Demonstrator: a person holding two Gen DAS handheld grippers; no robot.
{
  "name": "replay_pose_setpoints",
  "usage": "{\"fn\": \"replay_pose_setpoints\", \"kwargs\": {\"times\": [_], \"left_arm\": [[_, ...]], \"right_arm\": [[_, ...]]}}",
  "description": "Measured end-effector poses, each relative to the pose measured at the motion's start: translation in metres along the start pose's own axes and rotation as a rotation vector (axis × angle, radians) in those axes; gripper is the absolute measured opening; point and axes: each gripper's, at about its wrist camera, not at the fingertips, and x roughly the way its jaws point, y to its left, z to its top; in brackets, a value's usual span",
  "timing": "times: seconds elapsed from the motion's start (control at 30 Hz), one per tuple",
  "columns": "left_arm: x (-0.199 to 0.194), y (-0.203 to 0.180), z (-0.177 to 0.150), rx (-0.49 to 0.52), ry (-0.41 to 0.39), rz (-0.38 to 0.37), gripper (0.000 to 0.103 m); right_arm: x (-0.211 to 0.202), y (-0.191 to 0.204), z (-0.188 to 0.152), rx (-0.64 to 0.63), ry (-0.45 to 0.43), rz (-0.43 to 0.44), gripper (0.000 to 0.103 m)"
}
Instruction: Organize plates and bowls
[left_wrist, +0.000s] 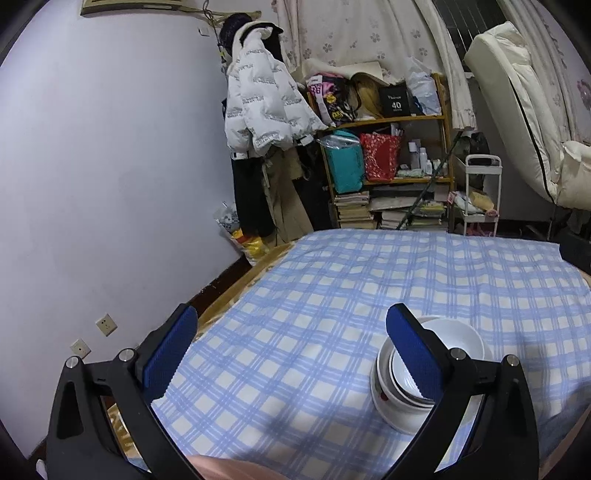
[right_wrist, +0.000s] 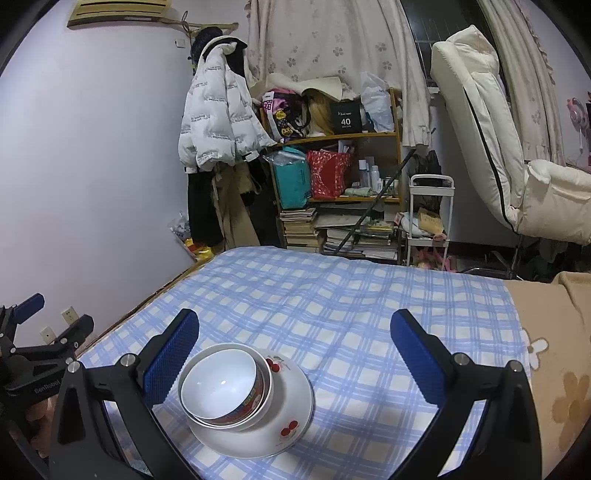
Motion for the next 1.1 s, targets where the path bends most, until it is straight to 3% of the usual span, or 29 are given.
{"fn": "replay_pose_setpoints", "kwargs": {"times": [1.1], "left_arm": [[0.0037, 0.0045, -0.0058, -0.01, 0.004, 0.005, 0.101]], "right_arm": [[0.0085, 0.0008, -0.0087, -0.026, 0.033, -0.01, 0.103]]}}
